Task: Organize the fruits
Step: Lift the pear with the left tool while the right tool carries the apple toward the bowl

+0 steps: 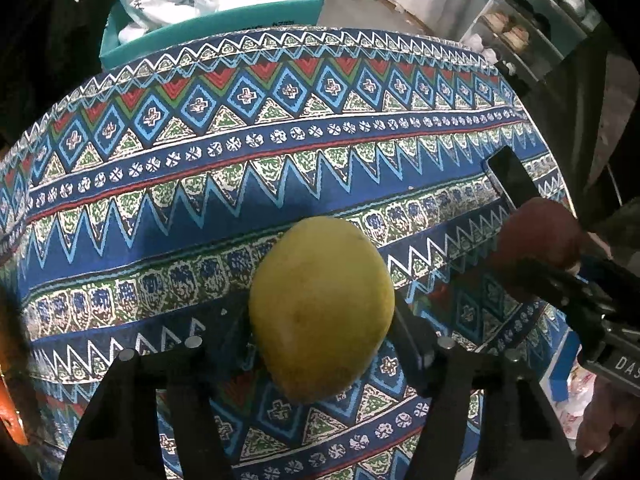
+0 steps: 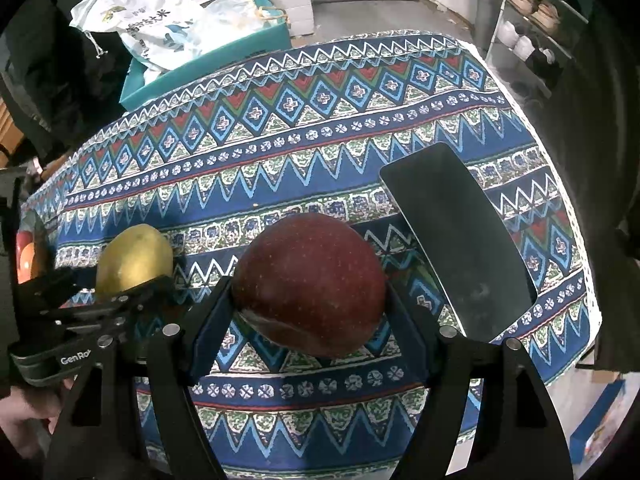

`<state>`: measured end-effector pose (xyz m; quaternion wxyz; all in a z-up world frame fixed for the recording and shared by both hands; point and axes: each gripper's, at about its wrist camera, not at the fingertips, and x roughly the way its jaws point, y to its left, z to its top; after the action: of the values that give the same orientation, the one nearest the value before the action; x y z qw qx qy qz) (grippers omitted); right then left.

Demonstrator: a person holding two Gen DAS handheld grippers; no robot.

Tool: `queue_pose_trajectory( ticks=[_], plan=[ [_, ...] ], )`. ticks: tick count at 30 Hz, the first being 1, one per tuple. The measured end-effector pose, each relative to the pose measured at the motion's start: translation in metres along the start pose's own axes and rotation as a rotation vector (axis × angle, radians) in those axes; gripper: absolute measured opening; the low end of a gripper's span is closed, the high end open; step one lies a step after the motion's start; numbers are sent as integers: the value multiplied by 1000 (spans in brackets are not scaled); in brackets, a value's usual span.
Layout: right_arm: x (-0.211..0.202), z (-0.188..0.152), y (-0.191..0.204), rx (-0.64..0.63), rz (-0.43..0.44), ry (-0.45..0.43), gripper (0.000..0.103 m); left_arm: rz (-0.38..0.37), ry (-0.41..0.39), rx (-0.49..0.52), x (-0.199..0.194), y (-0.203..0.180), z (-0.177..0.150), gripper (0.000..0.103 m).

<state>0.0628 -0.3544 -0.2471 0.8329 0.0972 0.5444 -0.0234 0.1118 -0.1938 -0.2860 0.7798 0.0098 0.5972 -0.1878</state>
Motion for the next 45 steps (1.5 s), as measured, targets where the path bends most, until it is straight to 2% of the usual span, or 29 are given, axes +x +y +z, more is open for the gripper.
queue_pose_trajectory(
  ticks=[11,17,24,39,45],
  plan=[
    [-6,1,6,-27,3,-23,75,20,-24,15,-7,1,-6,66],
    [-13,5,9,-34,5,-44,75,28,-60,12,-25,5,-7,66],
    [-33,10,16,-49,9,-93,75,32,-137,18,-66,1,-6,66],
    [-100,23,38,-108,29,-235,75,28,-296,32,-152,-3,-6,66],
    [-129,28,51,-132,52,-293,75,21,-337,34,-179,-3,-9,66]
  ],
)
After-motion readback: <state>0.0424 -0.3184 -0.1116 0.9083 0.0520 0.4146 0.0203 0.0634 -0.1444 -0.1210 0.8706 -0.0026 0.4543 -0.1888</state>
